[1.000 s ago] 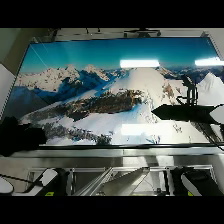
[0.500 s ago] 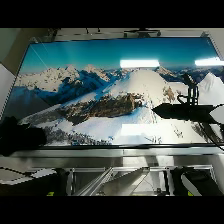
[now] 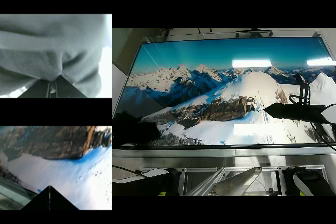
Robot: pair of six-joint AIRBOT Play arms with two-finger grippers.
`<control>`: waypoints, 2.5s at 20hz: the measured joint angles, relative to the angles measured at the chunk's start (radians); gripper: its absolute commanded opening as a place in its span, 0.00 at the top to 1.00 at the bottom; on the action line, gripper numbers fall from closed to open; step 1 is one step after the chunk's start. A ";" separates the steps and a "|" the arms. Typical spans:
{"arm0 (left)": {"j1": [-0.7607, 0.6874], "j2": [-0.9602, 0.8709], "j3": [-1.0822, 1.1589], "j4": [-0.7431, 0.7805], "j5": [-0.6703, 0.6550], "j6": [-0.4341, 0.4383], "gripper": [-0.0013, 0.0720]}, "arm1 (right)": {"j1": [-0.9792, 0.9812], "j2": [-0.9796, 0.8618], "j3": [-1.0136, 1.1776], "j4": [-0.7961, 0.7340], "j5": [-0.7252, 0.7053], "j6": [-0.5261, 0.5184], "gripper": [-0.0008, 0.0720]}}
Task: Fold the shirts.
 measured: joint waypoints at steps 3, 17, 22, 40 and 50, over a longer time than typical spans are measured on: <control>-0.122 0.098 0.001 -0.222 -0.109 0.046 0.96 | 0.000 0.000 0.000 0.000 0.011 0.000 0.96; -1.313 0.251 0.000 -0.485 0.065 0.049 0.15 | -0.001 -0.002 0.000 -0.132 0.020 0.000 0.70; -1.384 0.107 0.056 -0.471 0.009 0.039 0.01 | -0.018 -0.002 0.005 -0.142 0.019 0.000 0.27; -0.801 -0.061 -0.029 -0.066 -0.244 0.053 0.04 | 0.114 -0.616 0.065 0.345 -0.146 -0.425 0.27; -0.940 -0.310 0.152 -0.049 -0.205 0.093 0.95 | -0.016 -0.553 0.007 0.215 0.111 -0.301 0.32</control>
